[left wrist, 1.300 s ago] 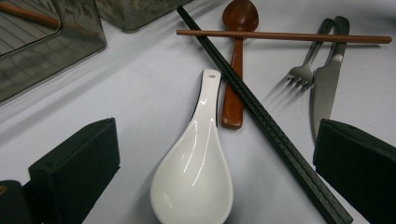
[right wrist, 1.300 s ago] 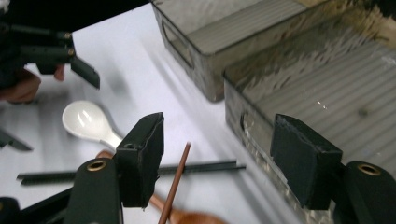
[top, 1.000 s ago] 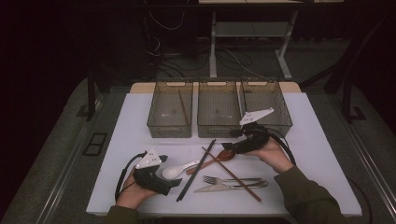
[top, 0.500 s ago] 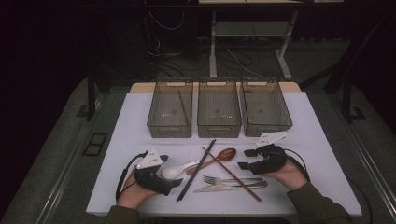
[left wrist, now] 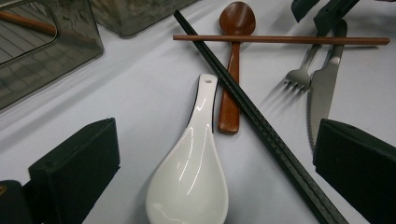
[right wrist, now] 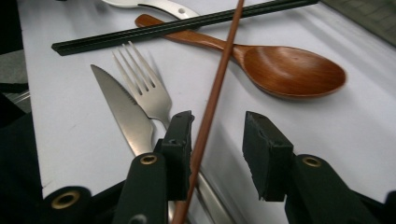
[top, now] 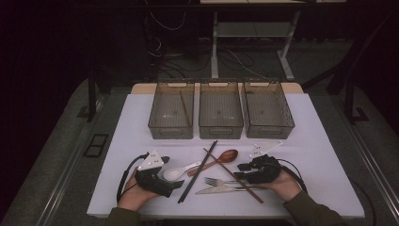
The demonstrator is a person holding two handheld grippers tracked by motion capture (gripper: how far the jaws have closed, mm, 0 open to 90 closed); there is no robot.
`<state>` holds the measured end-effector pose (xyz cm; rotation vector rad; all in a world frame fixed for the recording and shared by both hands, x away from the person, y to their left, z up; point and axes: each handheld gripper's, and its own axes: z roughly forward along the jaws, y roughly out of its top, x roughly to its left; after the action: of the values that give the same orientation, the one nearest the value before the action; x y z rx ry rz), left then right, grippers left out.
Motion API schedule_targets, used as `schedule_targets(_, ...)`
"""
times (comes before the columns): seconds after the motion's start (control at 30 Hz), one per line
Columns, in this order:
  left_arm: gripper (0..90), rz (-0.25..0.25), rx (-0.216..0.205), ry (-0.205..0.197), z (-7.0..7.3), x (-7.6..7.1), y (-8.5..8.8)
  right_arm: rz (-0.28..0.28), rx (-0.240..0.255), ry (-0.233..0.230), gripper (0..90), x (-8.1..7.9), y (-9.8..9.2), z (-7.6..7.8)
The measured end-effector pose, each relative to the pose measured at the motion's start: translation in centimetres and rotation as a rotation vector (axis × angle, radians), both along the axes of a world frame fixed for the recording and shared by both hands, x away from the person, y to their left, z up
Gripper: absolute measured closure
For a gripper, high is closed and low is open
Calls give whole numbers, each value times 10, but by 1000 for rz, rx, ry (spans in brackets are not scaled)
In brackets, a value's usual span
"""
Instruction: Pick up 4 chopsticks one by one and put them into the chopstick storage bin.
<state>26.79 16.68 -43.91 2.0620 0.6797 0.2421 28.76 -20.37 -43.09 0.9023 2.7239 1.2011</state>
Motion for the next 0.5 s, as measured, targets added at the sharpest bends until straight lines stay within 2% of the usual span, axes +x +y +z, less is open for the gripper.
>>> schedule_targets(0.3,0,0,1,-1,0,0,0,19,-19,8,668,-1,10,-5)
schedule_targets(0.5,0,-4,5,-2,0,0,0,25,-49,14,709,0,17,-10)
